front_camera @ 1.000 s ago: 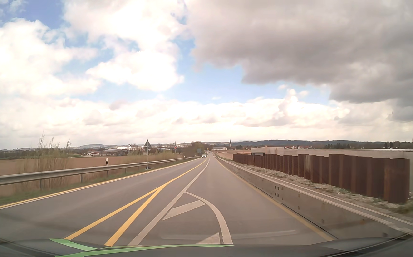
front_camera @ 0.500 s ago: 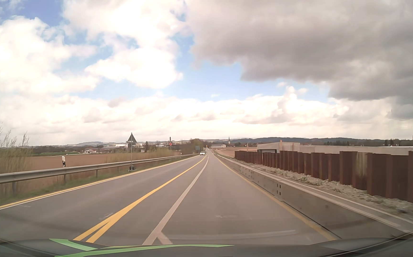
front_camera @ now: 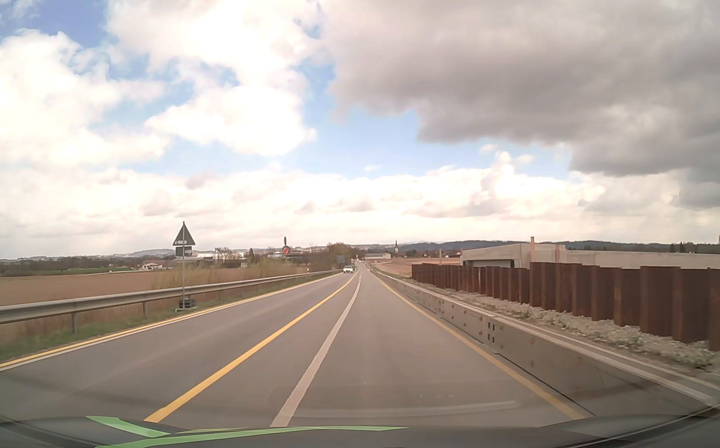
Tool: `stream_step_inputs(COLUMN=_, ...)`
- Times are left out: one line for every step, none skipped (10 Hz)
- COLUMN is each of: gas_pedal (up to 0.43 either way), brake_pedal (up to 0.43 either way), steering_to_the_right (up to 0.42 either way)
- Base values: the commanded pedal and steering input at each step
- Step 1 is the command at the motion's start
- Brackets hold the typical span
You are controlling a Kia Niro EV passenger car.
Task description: Follow the waypoints while adhering to traffic rules and regulations
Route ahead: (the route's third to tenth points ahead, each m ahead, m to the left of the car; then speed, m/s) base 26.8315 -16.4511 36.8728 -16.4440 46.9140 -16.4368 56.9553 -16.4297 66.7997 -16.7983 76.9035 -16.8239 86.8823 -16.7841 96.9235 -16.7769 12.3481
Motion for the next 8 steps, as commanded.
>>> stream_step_inputs(gas_pedal=0.059, brake_pedal=0.000, steering_to_the_right=0.004)
stream_step_inputs(gas_pedal=0.059, brake_pedal=0.000, steering_to_the_right=0.004)
stream_step_inputs(gas_pedal=0.059, brake_pedal=0.000, steering_to_the_right=0.004)
stream_step_inputs(gas_pedal=0.059, brake_pedal=0.000, steering_to_the_right=0.004)
stream_step_inputs(gas_pedal=0.059, brake_pedal=0.000, steering_to_the_right=0.004)
stream_step_inputs(gas_pedal=0.059, brake_pedal=0.000, steering_to_the_right=0.004)
stream_step_inputs(gas_pedal=0.059, brake_pedal=0.000, steering_to_the_right=0.004)
stream_step_inputs(gas_pedal=0.059, brake_pedal=0.000, steering_to_the_right=0.004)
